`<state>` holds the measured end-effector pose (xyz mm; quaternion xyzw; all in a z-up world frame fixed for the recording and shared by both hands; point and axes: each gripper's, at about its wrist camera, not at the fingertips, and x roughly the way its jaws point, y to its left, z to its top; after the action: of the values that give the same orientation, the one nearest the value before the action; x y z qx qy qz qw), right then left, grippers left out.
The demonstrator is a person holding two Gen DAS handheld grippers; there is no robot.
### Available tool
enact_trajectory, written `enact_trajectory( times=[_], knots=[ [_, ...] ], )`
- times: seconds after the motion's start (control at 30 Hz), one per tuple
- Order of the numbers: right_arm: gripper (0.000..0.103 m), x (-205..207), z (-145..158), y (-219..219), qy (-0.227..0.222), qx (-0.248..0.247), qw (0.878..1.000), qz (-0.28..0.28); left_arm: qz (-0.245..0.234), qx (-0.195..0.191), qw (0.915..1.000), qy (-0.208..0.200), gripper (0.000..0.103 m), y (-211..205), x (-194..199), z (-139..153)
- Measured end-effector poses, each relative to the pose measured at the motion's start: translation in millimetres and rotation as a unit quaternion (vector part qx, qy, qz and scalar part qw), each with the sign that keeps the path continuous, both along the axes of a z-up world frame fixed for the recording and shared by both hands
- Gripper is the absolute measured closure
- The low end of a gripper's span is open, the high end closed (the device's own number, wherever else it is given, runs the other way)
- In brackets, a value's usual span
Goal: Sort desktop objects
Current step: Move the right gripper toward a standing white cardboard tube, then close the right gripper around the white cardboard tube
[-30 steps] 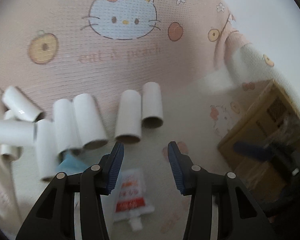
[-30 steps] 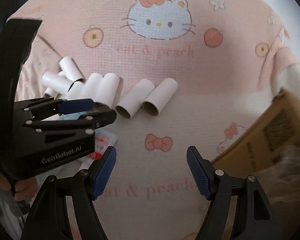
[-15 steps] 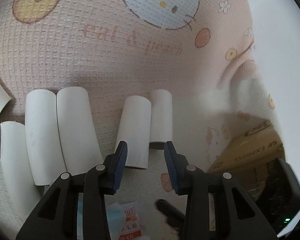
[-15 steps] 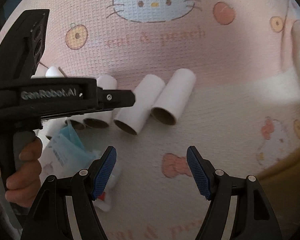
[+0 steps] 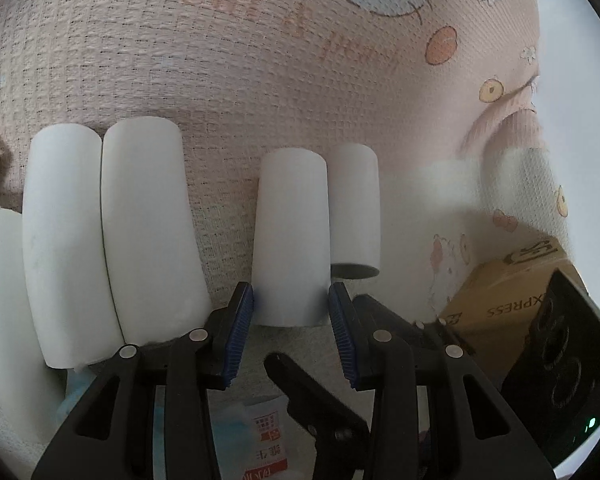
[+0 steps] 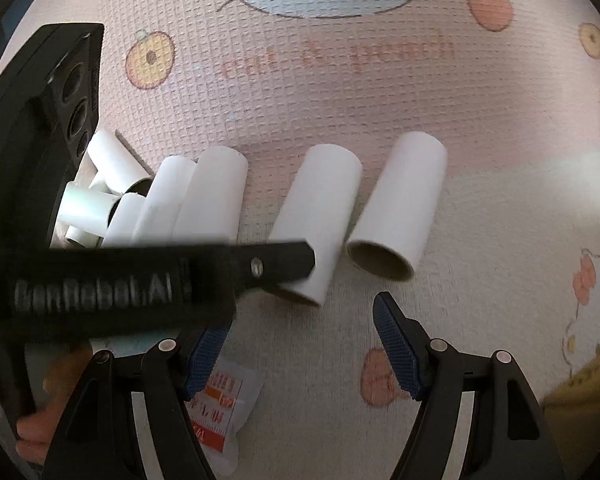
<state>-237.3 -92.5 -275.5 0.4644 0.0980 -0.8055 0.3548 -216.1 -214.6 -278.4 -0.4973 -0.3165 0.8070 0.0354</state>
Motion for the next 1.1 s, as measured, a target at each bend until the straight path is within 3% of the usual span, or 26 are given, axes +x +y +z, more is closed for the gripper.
enact_trajectory(
  times=[0.1,0.2,0.3,0.57,0.63,0.77,1.0,1.1],
  knots=[
    [0.038,-10,-2,2,-0.004,-0.005,1.000,-0.001,0.014,0.036,0.9993,-0.005,0.060,-10,2,-5],
    [0.054,-19,-6,6,-0.030,-0.027,0.999,0.004,0.029,0.079,0.9964,-0.008,0.062,-18,5,-12],
    [0.065,-20,-9,9,-0.061,-0.046,0.997,0.013,0.035,0.088,0.9955,-0.008,0.063,-19,12,-14],
    [0.065,-11,-5,27,-0.079,-0.041,0.996,0.009,0.013,0.079,0.9967,-0.004,0.066,2,28,-9],
    [0.065,-10,-3,34,-0.075,-0.036,0.997,0.005,0.001,0.066,0.9978,0.001,0.072,11,29,-4],
    [0.065,3,8,52,-0.072,-0.026,0.997,-0.008,-0.038,0.040,0.9984,-0.009,0.074,38,24,5],
    [0.065,17,11,73,-0.086,-0.003,0.996,-0.012,-0.032,0.072,0.9960,-0.043,0.074,51,45,0],
    [0.065,27,14,81,-0.090,0.003,0.996,-0.014,-0.044,0.060,0.9959,-0.052,0.074,61,53,4]
  ],
)
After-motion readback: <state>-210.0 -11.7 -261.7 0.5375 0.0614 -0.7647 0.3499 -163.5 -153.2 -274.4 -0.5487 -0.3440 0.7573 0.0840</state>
